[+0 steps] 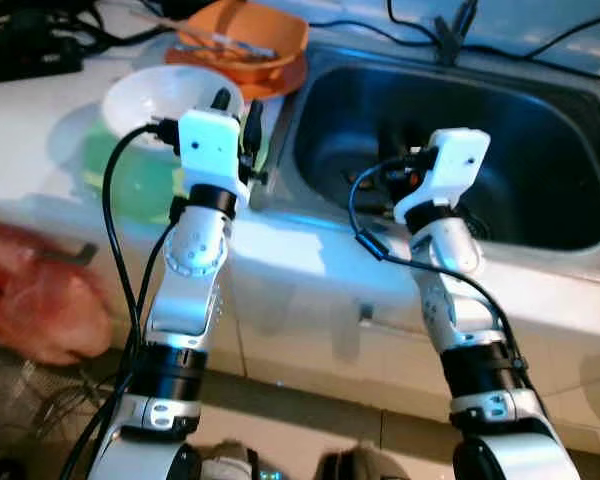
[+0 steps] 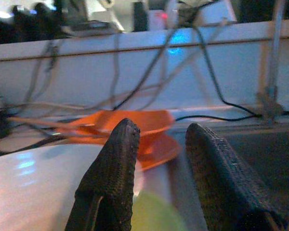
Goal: Kitchen organization
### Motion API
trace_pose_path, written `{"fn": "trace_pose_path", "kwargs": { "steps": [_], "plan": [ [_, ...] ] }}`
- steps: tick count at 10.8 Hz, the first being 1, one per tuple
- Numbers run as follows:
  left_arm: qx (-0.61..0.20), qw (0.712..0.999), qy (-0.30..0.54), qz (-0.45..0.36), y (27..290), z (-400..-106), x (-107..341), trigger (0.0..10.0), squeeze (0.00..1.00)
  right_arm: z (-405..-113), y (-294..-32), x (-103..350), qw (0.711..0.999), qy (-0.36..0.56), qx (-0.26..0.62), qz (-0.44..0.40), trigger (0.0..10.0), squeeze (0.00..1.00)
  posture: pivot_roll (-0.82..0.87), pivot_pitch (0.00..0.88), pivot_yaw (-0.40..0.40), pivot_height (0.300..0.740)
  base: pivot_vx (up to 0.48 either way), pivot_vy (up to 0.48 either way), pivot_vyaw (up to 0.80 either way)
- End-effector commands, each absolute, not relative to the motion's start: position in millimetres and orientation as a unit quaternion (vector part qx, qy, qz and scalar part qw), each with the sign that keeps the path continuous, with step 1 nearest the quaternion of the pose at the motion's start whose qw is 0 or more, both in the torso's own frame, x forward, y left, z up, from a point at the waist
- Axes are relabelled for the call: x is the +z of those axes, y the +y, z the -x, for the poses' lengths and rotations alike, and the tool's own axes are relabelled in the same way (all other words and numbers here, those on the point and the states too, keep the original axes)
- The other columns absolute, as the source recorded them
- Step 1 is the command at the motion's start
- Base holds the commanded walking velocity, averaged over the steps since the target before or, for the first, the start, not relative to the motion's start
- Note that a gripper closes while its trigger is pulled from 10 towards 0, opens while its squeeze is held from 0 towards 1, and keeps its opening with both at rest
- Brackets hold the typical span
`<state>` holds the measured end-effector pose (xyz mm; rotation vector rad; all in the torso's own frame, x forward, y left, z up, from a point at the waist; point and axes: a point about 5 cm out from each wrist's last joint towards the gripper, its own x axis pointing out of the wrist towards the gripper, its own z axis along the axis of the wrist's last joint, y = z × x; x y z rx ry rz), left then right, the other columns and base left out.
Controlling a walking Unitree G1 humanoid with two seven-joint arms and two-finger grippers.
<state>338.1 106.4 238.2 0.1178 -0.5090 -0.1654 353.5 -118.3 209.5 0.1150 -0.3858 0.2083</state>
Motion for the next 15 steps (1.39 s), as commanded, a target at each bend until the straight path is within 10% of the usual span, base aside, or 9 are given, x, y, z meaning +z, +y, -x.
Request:
{"fn": "trace_pose_path", "kwargs": {
  "steps": [1,6,15],
  "plan": [
    [-0.114,0.957,-0.259,-0.058,92.2,-334.6,239.7,10.0,0.00,-354.1,-129.8,209.4,0.976,-0.191,0.085,-0.059,10.0,0.00,0.16,0.186,-0.056,0.740,0.000,0.000,0.00],
    [-0.133,0.954,-0.263,-0.057,87.1,-332.5,239.7,10.0,0.00,-355.8,-129.7,207.6,0.977,-0.183,0.087,-0.060,10.0,0.00,0.16,0.181,-0.056,0.740,0.000,0.000,-0.80],
    [-0.127,0.958,-0.251,-0.052,90.6,-332.9,236.4,10.0,0.00,-356.3,-127.3,206.9,0.977,-0.183,0.090,-0.061,10.0,0.00,0.16,0.187,-0.062,0.740,0.000,0.131,0.00]
  ]
}}
